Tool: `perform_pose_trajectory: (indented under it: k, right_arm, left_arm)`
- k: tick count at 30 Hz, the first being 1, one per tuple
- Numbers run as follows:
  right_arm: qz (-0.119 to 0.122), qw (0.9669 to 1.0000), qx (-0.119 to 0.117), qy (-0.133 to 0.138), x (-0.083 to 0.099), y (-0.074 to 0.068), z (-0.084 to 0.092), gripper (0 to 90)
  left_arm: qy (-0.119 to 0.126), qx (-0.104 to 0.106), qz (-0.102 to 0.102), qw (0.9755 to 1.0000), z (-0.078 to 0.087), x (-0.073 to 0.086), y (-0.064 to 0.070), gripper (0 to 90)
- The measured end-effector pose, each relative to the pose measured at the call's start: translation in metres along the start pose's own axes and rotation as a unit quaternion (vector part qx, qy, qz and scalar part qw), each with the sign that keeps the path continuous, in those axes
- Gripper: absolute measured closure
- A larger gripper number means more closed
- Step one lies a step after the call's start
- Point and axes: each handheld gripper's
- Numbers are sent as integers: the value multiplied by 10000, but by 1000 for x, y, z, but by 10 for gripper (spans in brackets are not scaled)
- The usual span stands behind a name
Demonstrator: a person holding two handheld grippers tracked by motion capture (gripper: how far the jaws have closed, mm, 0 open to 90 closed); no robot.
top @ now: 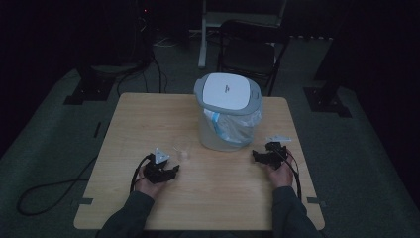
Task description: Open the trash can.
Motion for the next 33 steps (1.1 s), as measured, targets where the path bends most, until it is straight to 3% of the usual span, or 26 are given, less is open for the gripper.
perform_pose_trajectory:
  k: [9,11,15,19,24,27,33]
  right_arm:
    - [-35,10000,39,-4,-1,-2,-1,126]
    - [-88,9999,78,31,-1,-2,-1,180]
    - [-192,9995,215,-87,-4,2,5,414]
    - [-134,9997,172,-143,-4,7,7,457]
    - [-22,9999,82,-144,-5,10,8,642]
    - [40,9999,65,-139,-6,11,8,705]
    - [55,9999,-47,150,-11,13,15,844]
  left_arm:
    - [38,82,98,9999,1,0,-2,419]
    - [39,81,98,9999,1,0,-2,419]
    - [25,64,75,9999,1,0,-2,417]
    - [34,81,96,9999,1,0,-2,417]
    - [38,94,110,9999,1,0,-3,417]
    - [43,102,117,9999,1,0,-3,417]
    - [65,130,146,9998,1,0,-4,417]
Point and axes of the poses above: each handheld gripper's, and its own axes: z roughly backward along the jaws, x roughly out of its underside, y roughly to its right, and after that the axes turned 10 degrees about x, right-handed
